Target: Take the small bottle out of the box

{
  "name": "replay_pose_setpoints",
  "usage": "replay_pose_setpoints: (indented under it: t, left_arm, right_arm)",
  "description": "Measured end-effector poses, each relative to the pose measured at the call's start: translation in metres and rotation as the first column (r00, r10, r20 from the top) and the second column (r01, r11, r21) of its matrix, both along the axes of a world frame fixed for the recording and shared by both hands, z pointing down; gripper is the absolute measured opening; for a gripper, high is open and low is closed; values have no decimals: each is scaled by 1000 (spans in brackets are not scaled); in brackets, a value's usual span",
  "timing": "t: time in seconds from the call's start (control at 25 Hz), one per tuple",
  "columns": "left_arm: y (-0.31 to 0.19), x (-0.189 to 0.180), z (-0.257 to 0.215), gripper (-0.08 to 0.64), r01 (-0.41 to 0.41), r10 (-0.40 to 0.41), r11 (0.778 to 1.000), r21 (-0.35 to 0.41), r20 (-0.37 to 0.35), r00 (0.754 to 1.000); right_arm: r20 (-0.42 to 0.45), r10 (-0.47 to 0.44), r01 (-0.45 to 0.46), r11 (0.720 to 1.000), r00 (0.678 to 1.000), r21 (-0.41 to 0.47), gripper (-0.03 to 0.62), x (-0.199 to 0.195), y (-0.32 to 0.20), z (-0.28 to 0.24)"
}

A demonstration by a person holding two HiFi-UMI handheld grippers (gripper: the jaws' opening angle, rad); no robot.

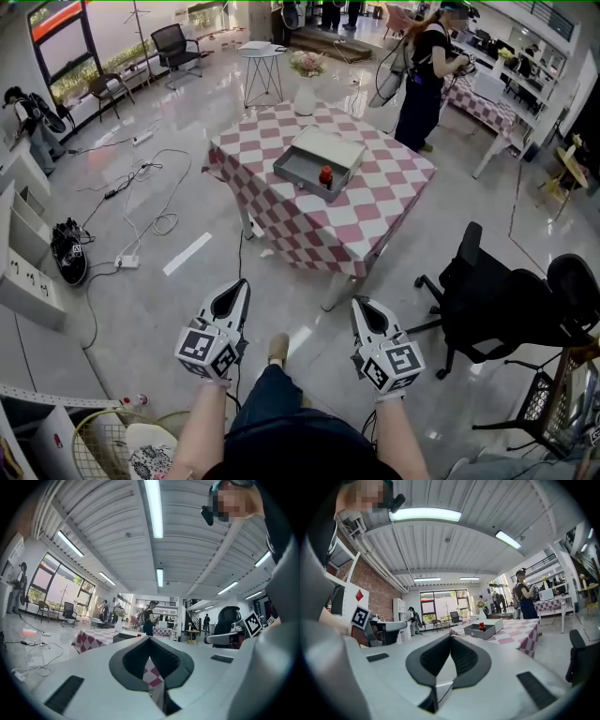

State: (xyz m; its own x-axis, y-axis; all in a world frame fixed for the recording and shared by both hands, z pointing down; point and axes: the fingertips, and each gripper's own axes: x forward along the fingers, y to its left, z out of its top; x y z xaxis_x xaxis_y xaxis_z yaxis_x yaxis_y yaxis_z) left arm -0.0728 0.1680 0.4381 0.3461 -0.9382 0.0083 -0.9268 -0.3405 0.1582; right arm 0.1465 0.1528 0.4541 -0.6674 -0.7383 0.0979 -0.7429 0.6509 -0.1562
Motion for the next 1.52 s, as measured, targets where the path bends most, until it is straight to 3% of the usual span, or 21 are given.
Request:
replay_pose_setpoints:
  t: [0.92, 1.52]
  left_arm:
    - [-195, -47, -1, 12, -59, 59, 998, -14, -21, 998]
    - [-293, -74, 17, 12, -171, 170, 984, -42, -23, 985]
  right_arm:
    - [-24, 32, -33, 999, 999, -35, 6, -54, -176, 6]
    - [-24, 148, -149, 986, 989, -80, 6, -77, -260, 21]
